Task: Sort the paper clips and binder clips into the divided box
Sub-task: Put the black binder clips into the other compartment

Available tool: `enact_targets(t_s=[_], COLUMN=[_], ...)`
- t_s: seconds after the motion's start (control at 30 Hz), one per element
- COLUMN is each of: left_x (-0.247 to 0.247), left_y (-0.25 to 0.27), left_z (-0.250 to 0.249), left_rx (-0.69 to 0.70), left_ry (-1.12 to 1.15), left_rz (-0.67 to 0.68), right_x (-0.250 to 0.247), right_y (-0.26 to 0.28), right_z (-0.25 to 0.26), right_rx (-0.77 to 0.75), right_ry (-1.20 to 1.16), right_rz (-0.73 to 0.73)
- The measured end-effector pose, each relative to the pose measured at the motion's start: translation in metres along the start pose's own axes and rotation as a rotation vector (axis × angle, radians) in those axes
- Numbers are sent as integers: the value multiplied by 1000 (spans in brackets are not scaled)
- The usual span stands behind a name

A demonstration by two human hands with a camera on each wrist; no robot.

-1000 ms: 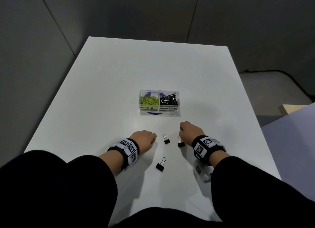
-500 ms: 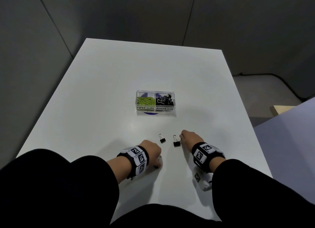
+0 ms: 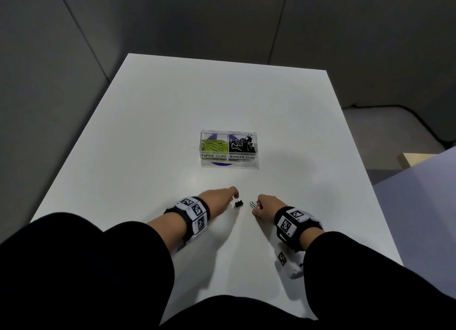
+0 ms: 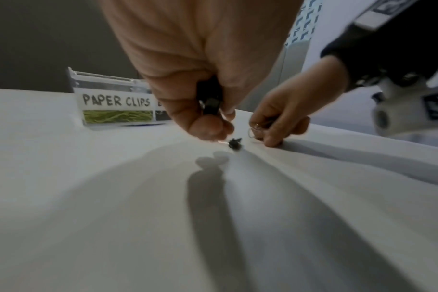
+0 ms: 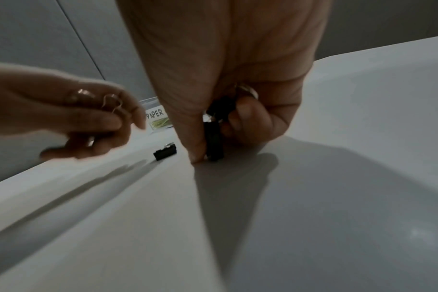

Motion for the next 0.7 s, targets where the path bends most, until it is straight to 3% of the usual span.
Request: enact_targets(t_s=[0.33, 0.57, 0.7], left_x=[-7, 0, -21], left_y=[-29, -28, -27], left_z=[-8, 1, 14], left_rx=[82, 66, 21], left_ry=[-237, -137, 5], left_rz=[38, 96, 43], right_x=[-27, -90, -121], right_y=[5, -11, -29], right_z=[2, 21, 51], right_rx=[-179, -227, -279], right_ry=[-17, -6, 6], right_rz=[7, -172, -271])
Point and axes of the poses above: each hand's wrist, its own y-axis away from the middle knuckle, its own x-axis out of the palm, z = x × y, the point moved 7 cm from there along -y, towards the middle knuckle, and after that the axes turned 13 degrees about -y, right-handed, at the moved point
